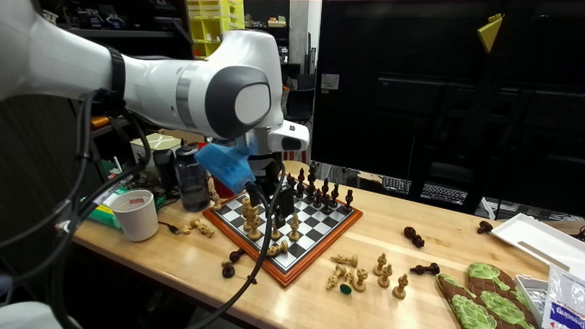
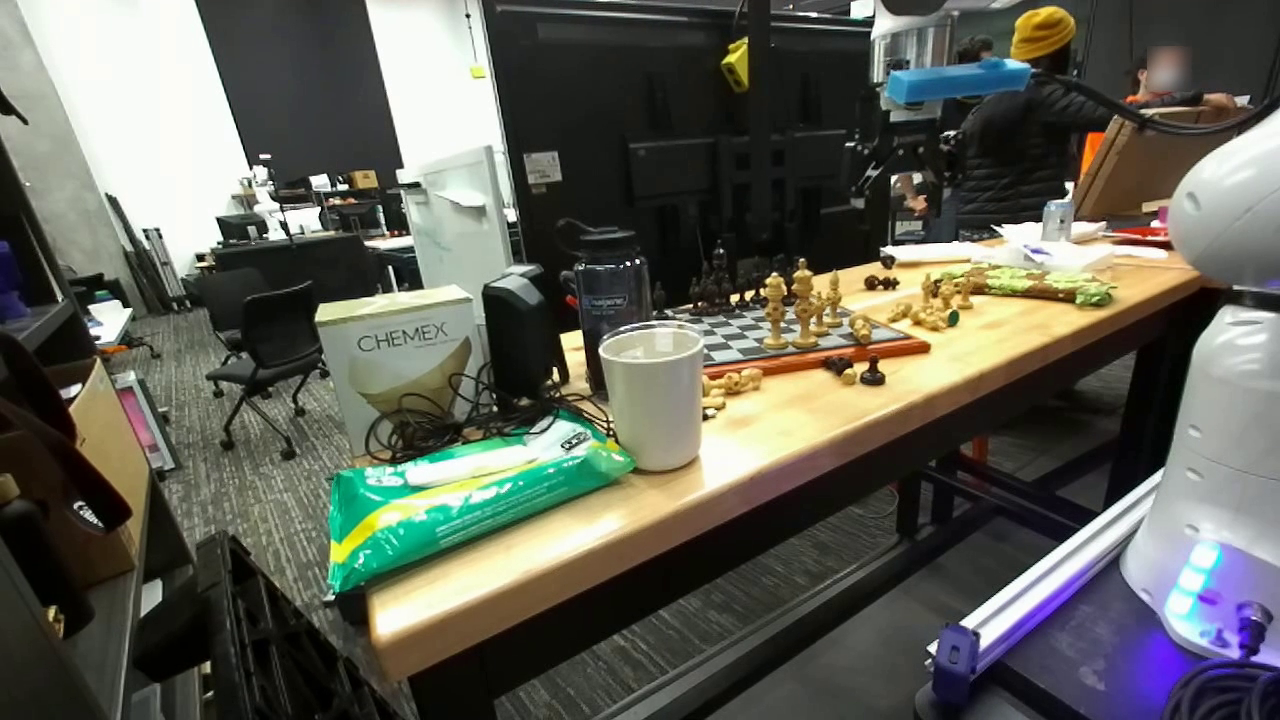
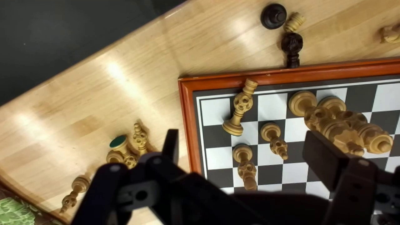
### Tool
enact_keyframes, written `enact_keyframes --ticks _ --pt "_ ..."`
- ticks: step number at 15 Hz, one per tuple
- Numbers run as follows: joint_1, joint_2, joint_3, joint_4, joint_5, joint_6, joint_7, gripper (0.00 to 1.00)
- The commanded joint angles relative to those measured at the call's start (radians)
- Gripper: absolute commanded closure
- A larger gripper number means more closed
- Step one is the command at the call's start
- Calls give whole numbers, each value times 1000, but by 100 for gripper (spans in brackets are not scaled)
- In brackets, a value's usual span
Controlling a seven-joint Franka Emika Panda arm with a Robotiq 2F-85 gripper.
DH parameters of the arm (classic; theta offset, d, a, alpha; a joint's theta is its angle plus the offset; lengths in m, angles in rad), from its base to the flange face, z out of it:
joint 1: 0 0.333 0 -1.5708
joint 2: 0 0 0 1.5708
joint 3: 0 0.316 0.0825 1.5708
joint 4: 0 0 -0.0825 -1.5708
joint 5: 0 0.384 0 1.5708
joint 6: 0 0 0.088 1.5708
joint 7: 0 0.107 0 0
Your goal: Pick up the beige chess piece lying on he bottom right side of the chess board and then put it in an upright position
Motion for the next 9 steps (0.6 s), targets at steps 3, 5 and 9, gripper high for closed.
enact_keyframes --ticks 3,5,9 --pt "3 28 1 -15 12 37 13 0" --pt "5 50 -5 -29 27 75 19 0" --pt "3 92 -8 -62 71 142 52 0"
